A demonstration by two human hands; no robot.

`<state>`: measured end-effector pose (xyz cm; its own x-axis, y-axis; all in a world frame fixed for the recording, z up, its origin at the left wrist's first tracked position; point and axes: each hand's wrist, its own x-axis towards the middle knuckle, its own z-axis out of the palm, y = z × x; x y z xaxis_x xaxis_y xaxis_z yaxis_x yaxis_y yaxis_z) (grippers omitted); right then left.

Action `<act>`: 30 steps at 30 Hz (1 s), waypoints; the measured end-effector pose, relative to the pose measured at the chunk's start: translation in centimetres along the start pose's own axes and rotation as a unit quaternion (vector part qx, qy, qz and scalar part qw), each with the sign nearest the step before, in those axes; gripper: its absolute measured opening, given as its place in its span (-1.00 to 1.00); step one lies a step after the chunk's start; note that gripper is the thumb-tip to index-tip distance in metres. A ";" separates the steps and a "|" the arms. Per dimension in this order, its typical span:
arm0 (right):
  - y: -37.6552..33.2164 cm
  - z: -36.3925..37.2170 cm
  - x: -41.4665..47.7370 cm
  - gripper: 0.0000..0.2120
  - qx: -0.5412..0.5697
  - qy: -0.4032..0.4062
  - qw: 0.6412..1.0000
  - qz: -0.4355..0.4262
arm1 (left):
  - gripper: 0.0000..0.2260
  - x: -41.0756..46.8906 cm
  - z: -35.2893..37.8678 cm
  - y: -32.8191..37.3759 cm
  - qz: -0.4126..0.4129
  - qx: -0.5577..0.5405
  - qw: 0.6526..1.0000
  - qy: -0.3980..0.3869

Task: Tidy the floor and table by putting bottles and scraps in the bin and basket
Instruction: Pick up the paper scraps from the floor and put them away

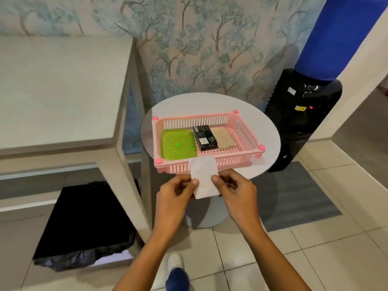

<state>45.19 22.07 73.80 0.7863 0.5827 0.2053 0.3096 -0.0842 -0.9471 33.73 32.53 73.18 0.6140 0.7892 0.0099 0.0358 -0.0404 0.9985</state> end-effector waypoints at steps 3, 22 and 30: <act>1.9 0.8 5.4 -0.91 -0.012 0.008 1.000 0.001 | -0.89 5.5 1.2 -1.0 -0.007 -0.004 1.000 -0.004; 13.4 2.3 25.9 -0.88 -0.255 -0.100 0.939 0.209 | -0.95 27.0 8.7 -6.6 -0.210 0.285 0.931 -0.086; 15.5 3.4 28.4 -0.56 -0.415 -0.210 0.824 0.323 | -0.78 28.1 11.1 -9.1 -0.286 0.488 0.820 -0.087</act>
<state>70.50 39.99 64.09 0.7299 0.4138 -0.5441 0.2948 -0.9087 -0.2956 59.39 48.24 63.80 0.3770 0.7538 -0.5381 0.9189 -0.2319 0.3190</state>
